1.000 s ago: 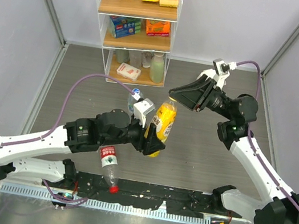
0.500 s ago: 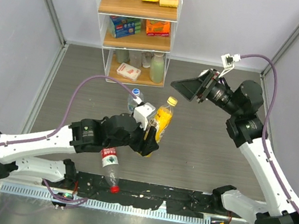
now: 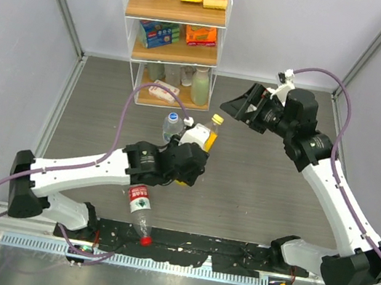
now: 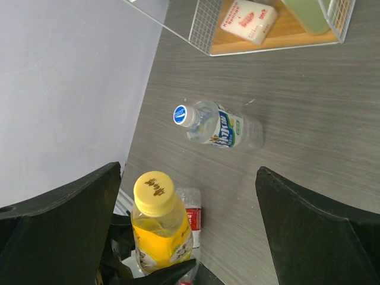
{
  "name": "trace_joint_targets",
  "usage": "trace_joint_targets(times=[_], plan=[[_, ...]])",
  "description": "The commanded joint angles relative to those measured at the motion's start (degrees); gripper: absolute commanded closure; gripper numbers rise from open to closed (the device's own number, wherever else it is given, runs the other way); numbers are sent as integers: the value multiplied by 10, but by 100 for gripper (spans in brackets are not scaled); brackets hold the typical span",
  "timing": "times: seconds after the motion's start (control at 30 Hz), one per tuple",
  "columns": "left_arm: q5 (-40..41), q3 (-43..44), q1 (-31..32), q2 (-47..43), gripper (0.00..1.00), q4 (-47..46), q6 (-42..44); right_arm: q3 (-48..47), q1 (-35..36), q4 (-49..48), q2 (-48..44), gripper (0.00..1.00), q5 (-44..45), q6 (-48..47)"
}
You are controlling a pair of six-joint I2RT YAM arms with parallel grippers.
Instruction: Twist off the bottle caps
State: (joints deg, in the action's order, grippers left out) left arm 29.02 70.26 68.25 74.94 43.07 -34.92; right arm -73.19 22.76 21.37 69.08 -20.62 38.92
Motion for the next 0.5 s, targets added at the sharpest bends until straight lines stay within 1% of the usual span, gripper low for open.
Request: trace_joint_targets(times=[0.0,0.17,0.23,0.33,0.37,0.47], plan=[[82,60,10,47,87,78,-23,-6,11,18,0,0,23,8],[107,90,18,87,87,101,-23,15,19,18,4,2,25,15],[109,96,18,99,86,102,-20,21,24,14,7,9,22,16],[107,100,21,106,86,98,-17,30,28,15,10,13,23,16],[106,100,20,108,87,94,-16,32,29,16,13,17,23,15],[105,101,21,110,86,91,-13,41,30,13,16,23,23,18]])
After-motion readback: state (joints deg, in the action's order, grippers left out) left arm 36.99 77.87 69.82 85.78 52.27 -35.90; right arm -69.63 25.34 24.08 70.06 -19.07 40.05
